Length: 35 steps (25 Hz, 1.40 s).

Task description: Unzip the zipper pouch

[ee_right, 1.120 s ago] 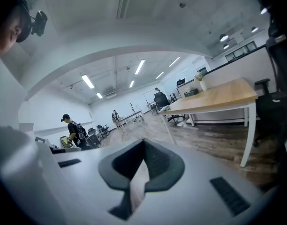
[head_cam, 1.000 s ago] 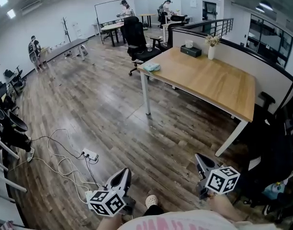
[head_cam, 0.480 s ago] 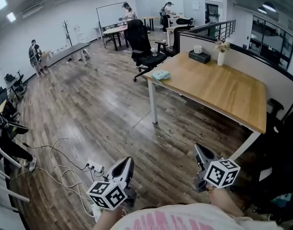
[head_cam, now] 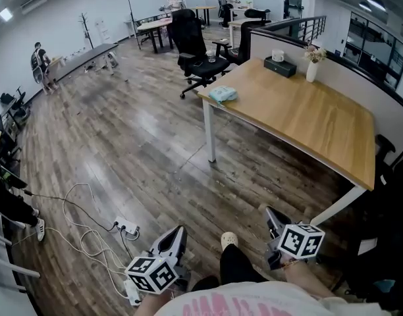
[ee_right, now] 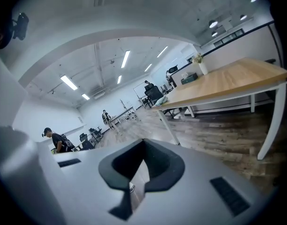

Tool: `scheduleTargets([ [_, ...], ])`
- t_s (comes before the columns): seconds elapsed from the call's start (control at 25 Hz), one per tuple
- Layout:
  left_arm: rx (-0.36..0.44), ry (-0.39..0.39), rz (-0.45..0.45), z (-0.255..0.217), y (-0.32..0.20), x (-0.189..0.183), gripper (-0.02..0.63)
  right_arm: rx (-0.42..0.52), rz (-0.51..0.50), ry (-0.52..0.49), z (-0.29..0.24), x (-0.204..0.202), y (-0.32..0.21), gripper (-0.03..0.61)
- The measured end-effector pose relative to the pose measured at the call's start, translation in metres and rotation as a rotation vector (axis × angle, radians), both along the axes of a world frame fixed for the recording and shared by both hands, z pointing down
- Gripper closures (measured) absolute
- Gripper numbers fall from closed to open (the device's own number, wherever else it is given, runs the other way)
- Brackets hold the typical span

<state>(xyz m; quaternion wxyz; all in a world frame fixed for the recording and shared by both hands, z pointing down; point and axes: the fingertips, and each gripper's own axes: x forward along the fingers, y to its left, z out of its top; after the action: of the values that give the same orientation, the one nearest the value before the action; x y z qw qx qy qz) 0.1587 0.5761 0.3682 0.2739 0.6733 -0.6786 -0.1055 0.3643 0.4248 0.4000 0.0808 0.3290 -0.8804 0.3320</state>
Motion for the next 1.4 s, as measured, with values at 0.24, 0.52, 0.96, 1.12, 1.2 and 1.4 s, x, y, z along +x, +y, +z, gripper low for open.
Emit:
scheduleTargets([
  [0.24, 0.034, 0.008, -0.030, -0.006, -0.071, -0.042, 0.612, 0.003, -0.041, 0.010, 0.000, -0.051, -0.080, 0.581],
  [0.52, 0.060, -0.015, -0.076, -0.034, -0.174, -0.093, 0.612, 0.043, -0.141, -0.011, -0.038, -0.126, -0.183, 0.581],
  [0.96, 0.073, -0.027, -0.154, -0.033, -0.277, -0.146, 0.612, 0.095, -0.214, -0.066, -0.051, -0.198, -0.299, 0.581],
  [1.12, 0.005, 0.005, -0.141, -0.006, -0.294, -0.152, 0.612, 0.004, -0.198, -0.041, -0.013, -0.205, -0.314, 0.581],
  [1.2, -0.009, 0.020, -0.130, 0.002, -0.303, -0.156, 0.612, -0.016, -0.193, -0.020, 0.001, -0.210, -0.318, 0.581],
  [1.4, -0.004, 0.036, -0.071, 0.013, -0.346, -0.182, 0.612, -0.038, -0.158, -0.024, 0.016, -0.235, -0.342, 0.581],
])
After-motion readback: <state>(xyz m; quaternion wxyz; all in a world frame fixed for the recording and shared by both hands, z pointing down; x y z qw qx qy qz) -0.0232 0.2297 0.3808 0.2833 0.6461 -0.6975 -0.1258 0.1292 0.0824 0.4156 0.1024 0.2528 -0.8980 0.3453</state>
